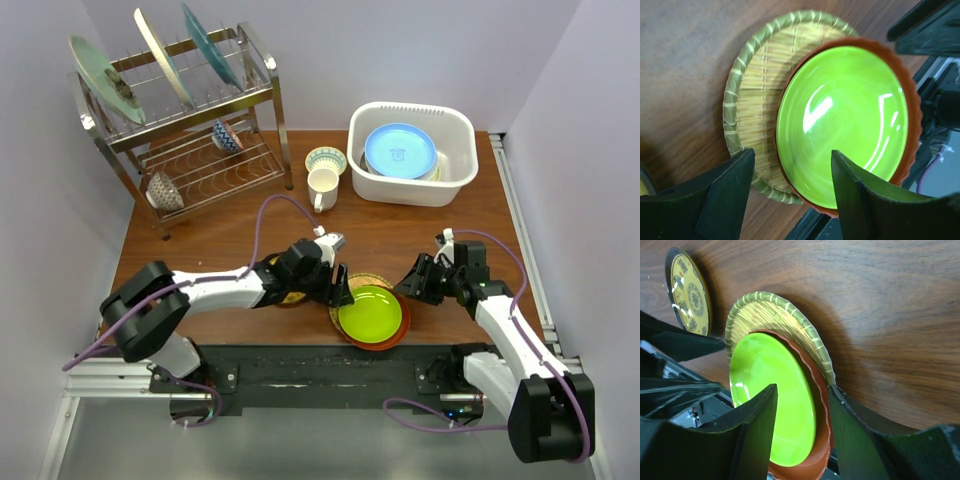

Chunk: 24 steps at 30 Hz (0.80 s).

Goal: Place the plates into the plastic bin on the countertop
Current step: Pick up the plate at the center of the board.

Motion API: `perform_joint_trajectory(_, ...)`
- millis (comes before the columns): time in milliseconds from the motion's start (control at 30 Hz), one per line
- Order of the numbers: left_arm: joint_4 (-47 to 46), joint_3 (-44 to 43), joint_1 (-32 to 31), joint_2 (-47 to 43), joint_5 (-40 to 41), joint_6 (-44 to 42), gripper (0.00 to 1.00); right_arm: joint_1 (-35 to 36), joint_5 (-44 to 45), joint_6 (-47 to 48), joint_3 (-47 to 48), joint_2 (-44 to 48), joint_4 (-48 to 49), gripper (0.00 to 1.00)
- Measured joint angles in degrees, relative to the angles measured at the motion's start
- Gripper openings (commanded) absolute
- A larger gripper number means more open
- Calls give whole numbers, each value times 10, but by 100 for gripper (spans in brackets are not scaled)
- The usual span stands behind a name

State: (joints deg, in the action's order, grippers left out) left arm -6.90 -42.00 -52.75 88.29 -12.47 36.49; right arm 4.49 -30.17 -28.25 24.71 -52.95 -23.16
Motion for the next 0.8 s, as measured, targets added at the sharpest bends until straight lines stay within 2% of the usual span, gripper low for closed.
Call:
perform_joint_trajectory(200, -13, -14, -13, 43, -16, -1, 65, 0, 0, 0, 0, 0, 0, 49)
perform_joint_trajectory(300, -22, -23, -14, 59, -24, -1, 56, 0, 0, 0, -1, 0, 0, 50)
perform_joint_trajectory(333, -26, -25, -15, 64, -26, -1, 51, 1, 0, 0, -1, 0, 0, 50)
perform_joint_trajectory(367, -28, -26, -16, 68, -28, -1, 37, 1, 0, 0, -2, 0, 0, 49)
perform_joint_trajectory(400, -30, -26, -16, 72, -29, 0, 31, 1, 0, 0, -2, 0, 0, 49)
perform_joint_trajectory(433, -30, -26, -16, 76, -30, 0, 19, 1, 0, 0, -3, 0, 0, 50)
perform_joint_trajectory(533, -30, -27, -18, 87, -41, 6, 0, 1, 0, 0, -5, 1, 0, 50)
perform_joint_trajectory(800, -42, -35, -20, 85, -52, 10, 0, 2, 0, -2, -7, 3, 0, 51)
